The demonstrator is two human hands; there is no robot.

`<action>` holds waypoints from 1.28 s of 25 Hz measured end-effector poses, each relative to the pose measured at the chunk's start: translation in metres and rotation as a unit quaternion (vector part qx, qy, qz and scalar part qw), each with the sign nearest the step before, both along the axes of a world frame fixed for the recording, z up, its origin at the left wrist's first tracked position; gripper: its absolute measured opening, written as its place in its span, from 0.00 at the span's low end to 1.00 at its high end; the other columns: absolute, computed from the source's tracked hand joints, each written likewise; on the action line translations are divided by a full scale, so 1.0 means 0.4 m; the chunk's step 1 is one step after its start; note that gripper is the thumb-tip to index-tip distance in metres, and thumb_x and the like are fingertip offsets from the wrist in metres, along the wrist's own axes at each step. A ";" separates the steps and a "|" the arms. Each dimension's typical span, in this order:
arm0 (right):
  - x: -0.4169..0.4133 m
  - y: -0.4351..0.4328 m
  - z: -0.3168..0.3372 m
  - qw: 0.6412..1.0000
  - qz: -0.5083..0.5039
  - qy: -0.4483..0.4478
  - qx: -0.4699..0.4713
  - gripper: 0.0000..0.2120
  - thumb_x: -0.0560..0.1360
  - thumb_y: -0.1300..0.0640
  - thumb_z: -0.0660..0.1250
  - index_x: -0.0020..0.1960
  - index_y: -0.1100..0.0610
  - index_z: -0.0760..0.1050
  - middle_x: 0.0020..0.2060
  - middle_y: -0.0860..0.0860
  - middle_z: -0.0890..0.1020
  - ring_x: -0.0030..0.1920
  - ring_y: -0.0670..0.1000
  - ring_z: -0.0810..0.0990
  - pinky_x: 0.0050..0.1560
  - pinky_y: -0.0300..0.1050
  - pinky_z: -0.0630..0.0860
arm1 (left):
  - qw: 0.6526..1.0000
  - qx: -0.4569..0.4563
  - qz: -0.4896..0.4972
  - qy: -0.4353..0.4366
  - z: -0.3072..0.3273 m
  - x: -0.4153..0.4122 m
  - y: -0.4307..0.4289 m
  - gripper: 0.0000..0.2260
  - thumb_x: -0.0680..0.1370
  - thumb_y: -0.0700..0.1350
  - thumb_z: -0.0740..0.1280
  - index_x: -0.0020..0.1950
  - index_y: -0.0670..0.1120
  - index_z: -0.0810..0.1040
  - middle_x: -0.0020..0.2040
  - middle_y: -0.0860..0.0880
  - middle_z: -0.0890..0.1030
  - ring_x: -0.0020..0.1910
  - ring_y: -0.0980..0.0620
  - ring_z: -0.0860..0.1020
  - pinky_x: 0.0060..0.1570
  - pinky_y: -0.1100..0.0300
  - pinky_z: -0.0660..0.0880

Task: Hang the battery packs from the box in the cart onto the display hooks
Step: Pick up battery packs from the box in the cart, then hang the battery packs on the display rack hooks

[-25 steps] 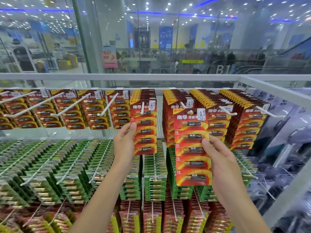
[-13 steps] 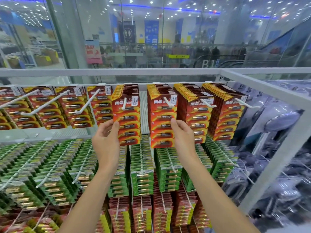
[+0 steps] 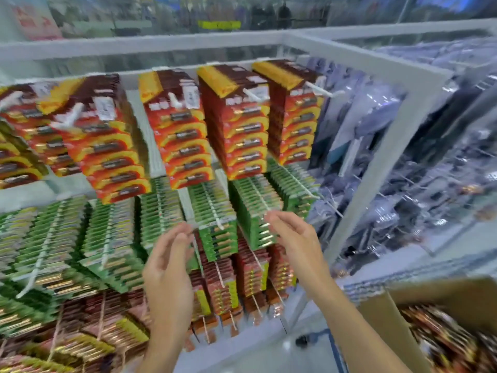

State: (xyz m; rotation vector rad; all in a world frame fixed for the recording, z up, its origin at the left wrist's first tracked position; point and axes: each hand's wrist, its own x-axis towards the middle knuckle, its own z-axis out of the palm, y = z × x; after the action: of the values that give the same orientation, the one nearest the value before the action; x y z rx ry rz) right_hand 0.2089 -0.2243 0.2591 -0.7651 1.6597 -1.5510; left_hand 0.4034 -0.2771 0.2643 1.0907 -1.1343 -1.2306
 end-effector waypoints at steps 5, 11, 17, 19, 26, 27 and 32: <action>-0.155 0.250 -0.125 0.988 -0.137 -0.041 0.054 0.08 0.80 0.47 0.70 0.52 0.50 0.85 0.49 0.53 0.87 0.50 0.48 0.84 0.57 0.47 0.76 | 0.988 0.072 -0.134 -0.031 -0.134 -0.201 0.122 0.09 0.85 0.42 0.64 0.57 0.50 0.84 0.55 0.52 0.87 0.58 0.53 0.84 0.63 0.50 0.77; -0.365 0.590 -0.244 0.955 -0.265 -0.044 0.126 0.09 0.82 0.49 0.66 0.53 0.49 0.85 0.50 0.43 0.86 0.56 0.45 0.83 0.58 0.42 0.76 | 0.938 0.152 -0.295 -0.099 -0.284 -0.470 0.340 0.09 0.78 0.58 0.74 0.52 0.55 0.88 0.57 0.51 0.87 0.62 0.48 0.83 0.69 0.41 0.74; -0.546 0.849 -0.382 0.908 -0.343 -0.121 0.207 0.14 0.80 0.40 0.67 0.58 0.48 0.83 0.53 0.44 0.86 0.58 0.46 0.82 0.61 0.50 0.76 | 0.850 0.211 -0.437 -0.204 -0.396 -0.740 0.555 0.12 0.82 0.55 0.66 0.60 0.53 0.85 0.59 0.55 0.85 0.62 0.54 0.81 0.68 0.49 0.76; -0.592 0.906 -0.423 0.894 -0.353 -0.147 0.234 0.12 0.80 0.43 0.68 0.57 0.48 0.82 0.53 0.45 0.85 0.59 0.48 0.81 0.58 0.47 0.75 | 0.823 0.228 -0.463 -0.236 -0.429 -0.812 0.611 0.10 0.83 0.56 0.66 0.60 0.57 0.83 0.60 0.57 0.84 0.62 0.56 0.81 0.68 0.51 0.75; -0.707 1.007 -0.497 0.881 -0.341 -0.156 0.287 0.07 0.81 0.47 0.67 0.55 0.47 0.80 0.51 0.44 0.84 0.55 0.45 0.81 0.52 0.42 0.74 | 0.795 0.229 -0.471 -0.307 -0.570 -0.995 0.733 0.10 0.85 0.52 0.64 0.61 0.54 0.83 0.58 0.57 0.83 0.60 0.55 0.81 0.66 0.48 0.77; -0.717 1.017 -0.501 0.882 -0.338 -0.154 0.290 0.06 0.81 0.47 0.67 0.55 0.47 0.80 0.51 0.43 0.83 0.55 0.44 0.80 0.53 0.42 0.74 | 0.797 0.236 -0.462 -0.309 -0.590 -1.016 0.738 0.10 0.85 0.52 0.65 0.61 0.53 0.83 0.58 0.56 0.84 0.60 0.54 0.81 0.66 0.47 0.77; -0.773 1.048 -0.519 0.874 -0.344 -0.168 0.300 0.08 0.81 0.45 0.66 0.58 0.45 0.79 0.54 0.40 0.82 0.55 0.38 0.78 0.50 0.35 0.71 | 0.808 0.326 -0.401 -0.285 -0.680 -1.181 0.728 0.06 0.84 0.45 0.66 0.49 0.52 0.80 0.52 0.50 0.84 0.55 0.49 0.82 0.57 0.53 0.78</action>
State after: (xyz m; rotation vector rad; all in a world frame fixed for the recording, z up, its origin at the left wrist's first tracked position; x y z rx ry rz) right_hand -0.1004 0.1947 0.0515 0.4562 2.0777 -1.3439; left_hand -0.0689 0.0141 -0.0079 1.6399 -1.8079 -2.1514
